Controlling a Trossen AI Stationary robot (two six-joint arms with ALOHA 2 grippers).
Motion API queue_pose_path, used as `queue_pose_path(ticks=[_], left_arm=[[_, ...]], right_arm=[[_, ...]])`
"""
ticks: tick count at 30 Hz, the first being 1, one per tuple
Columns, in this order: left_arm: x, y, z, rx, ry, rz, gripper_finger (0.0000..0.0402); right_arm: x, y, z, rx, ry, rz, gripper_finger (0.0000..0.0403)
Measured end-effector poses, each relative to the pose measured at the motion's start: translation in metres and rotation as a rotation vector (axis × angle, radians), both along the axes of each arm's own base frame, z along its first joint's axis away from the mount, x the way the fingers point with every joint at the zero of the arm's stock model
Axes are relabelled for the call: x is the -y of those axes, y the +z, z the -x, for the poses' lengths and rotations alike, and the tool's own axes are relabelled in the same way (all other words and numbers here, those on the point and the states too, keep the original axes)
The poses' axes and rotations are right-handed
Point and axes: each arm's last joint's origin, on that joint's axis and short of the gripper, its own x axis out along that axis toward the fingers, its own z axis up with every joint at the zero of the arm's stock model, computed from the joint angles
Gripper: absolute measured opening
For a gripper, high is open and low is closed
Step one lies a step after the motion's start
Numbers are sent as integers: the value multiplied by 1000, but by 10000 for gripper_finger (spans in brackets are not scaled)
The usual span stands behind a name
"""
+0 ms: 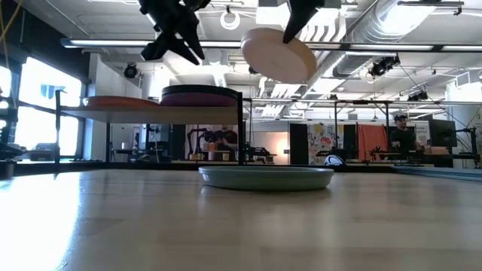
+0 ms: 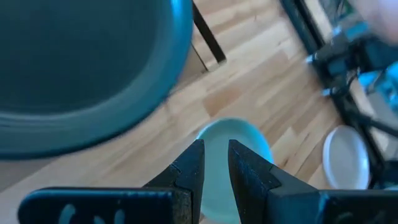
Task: Place and stack plates onto a shelf
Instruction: Stack the light orange plate on top of the orange plate on the shelf
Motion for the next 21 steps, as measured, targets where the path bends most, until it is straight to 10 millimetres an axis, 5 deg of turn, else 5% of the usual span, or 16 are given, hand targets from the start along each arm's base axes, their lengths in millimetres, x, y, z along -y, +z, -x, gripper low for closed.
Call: queue_pose_path(ticks=[14,21], left_arm=[[-32,4,15,51,200,94,62],[-34,32,15,134,194,72,62]], right_arm=[[12,-1,0,-149,428,105,0],[12,-1,0,-177,493,143,0]])
